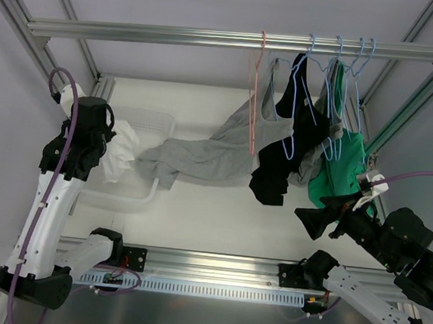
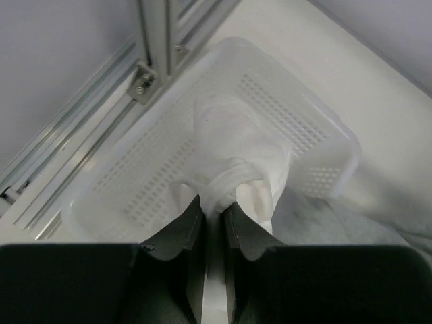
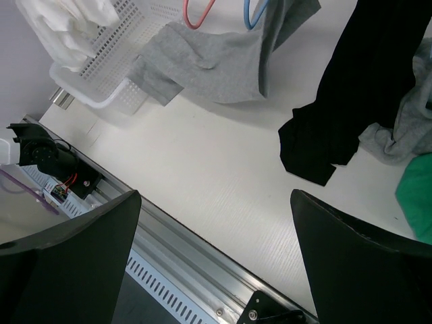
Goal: Remove the tank top from the hanger
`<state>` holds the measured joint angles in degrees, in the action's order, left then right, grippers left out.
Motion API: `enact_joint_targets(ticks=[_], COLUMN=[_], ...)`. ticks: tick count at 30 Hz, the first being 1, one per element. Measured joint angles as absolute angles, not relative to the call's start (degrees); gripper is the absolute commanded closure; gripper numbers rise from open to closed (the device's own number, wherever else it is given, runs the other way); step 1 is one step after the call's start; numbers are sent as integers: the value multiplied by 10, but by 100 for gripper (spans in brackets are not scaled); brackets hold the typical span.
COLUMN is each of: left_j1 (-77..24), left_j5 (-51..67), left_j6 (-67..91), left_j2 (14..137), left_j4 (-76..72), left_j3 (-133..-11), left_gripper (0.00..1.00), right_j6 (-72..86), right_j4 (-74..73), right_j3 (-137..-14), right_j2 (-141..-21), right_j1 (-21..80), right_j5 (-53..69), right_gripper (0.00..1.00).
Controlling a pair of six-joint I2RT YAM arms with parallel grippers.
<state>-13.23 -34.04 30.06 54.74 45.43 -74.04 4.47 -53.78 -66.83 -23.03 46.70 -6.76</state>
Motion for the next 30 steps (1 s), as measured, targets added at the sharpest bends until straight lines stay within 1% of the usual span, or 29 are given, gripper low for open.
enact_joint_targets(ticks=[2,4,6,8,9,10,12,13,14,15,20,24,25,26,29,30], left_j1=[-84,-46,-22,-14,-13,-11,-10,-10,-10,-10,-10,-10,-10,-10,-10,-10], left_j5=[-327,-310,-300,-291,-286,-276,-252,-239,-227,-216,-174,-96,-68,-41,34,57], left_j6=[311,320,326,328,329,328,331,332,331,330,329,301,291,280,251,241], left_j2=[556,567,583,602,614,627,652,663,670,673,651,587,560,528,415,371], left_j4=[458,460,460,458,457,455,449,446,444,439,432,425,422,418,396,396], left_j3=[-728,-724,-724,-724,-724,-724,-724,-724,-723,-720,-704,-704,-703,-700,-663,-643], left_gripper=[90,94,93,77,63,33,24,18,5,2,1,1,1,1,1,1], right_j6=[45,45,44,44,44,44,44,44,44,44,40,23,12,3,-25,-33], right_j4=[-538,-538,-538,-538,-538,-538,-538,-538,-538,-538,-546,-562,-564,-563,-563,-561], right_j3=[-668,-668,-668,-668,-668,-668,-668,-668,-668,-668,-674,-725,-748,-764,-834,-856], right_j2=[-230,-229,-229,-229,-229,-229,-229,-229,-229,-229,-243,-311,-336,-356,-431,-458], right_j1=[467,467,467,467,467,467,467,467,467,467,467,467,467,467,467,467], right_j5=[-68,-68,-68,-68,-68,-68,-68,-68,-68,-68,-71,-83,-89,-95,-121,-130], right_gripper=[0,0,1,1,0,1,1,0,1,1,0,1,4,13,24,25])
